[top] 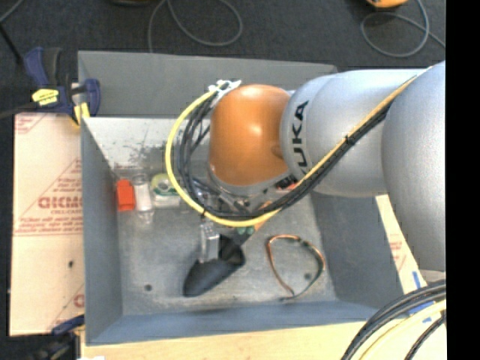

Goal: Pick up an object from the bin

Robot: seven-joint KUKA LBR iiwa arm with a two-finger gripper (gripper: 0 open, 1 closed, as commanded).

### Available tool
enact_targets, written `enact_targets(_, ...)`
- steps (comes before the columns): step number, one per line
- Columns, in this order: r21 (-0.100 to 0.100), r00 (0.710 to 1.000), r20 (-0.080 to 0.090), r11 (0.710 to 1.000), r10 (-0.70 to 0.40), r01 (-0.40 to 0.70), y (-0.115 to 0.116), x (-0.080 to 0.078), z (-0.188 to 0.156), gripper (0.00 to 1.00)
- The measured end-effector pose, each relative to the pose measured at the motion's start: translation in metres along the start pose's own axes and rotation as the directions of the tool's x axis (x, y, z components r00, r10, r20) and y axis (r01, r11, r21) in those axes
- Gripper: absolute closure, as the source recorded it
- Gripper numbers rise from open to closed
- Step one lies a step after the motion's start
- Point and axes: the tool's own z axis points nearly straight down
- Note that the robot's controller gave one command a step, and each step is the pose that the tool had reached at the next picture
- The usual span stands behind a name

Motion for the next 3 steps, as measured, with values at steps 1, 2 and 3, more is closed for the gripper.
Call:
enact_targets(1, -0.002, 0.992, 0.001, 0.992, -0.128, 0.128, 0.005, 0.019, 0.014, 0.0)
enact_targets(2, -0.001, 0.967, 0.005, 0.967, -0.255, 0.255, -0.03, 0.03, 0.028, 0.0)
enact_targets(3, 0.0, 0.987, 0.003, 0.987, -0.161, 0.161, -0.04, 0.031, 0.046, 0.0)
